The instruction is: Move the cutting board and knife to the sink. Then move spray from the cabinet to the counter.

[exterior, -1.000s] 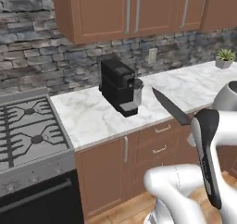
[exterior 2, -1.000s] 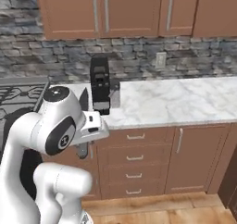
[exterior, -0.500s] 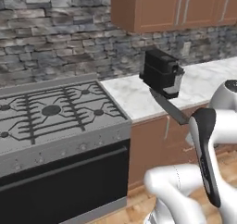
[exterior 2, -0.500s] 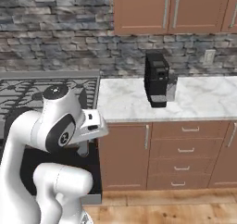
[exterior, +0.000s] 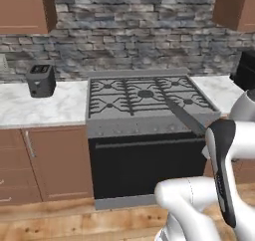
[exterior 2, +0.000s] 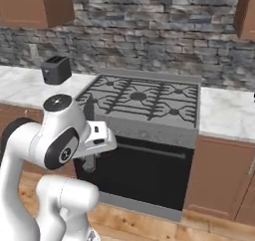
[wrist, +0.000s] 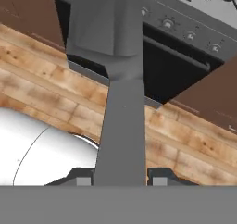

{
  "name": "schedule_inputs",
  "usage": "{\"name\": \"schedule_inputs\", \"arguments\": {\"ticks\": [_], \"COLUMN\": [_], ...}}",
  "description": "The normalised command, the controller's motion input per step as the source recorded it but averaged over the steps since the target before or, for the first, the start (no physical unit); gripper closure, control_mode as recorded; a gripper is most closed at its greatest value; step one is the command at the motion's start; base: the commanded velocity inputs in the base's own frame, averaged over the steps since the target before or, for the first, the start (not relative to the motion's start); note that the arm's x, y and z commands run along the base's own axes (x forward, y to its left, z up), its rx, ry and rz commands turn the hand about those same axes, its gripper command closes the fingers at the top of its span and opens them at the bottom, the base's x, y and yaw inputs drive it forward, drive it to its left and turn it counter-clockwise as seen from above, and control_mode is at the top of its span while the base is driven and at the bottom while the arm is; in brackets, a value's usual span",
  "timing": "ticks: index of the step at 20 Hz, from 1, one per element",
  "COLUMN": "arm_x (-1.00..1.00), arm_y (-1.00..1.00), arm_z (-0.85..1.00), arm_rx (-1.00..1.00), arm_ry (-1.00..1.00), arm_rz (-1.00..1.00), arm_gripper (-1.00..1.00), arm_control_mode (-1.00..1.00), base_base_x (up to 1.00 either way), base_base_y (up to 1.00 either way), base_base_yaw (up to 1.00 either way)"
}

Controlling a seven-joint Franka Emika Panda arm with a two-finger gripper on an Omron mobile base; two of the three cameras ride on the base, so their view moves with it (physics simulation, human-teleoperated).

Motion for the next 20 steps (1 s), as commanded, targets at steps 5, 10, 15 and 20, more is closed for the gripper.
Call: {"name": "schedule_inputs", "arguments": {"ticks": [5,10,15,20], "arm_x": [0.0,0.0,0.0,0.0], "arm_y": [0.0,0.0,0.0,0.0], "arm_z": [0.0,0.0,0.0,0.0], "arm_rx": [0.0,0.0,0.0,0.0], "arm_ry": [0.0,0.0,0.0,0.0], "arm_rz": [0.0,0.0,0.0,0.0], "arm_gripper": [1.0,1.0,1.0,1.0], "arm_control_mode": [1.0,1.0,1.0,1.0], "base_base_x": [0.0,0.0,0.14,0.26], "base_base_y": [0.69,0.43,0.4,0.44], "base_base_yaw": [0.88,0.93,0.89,0.77]}}
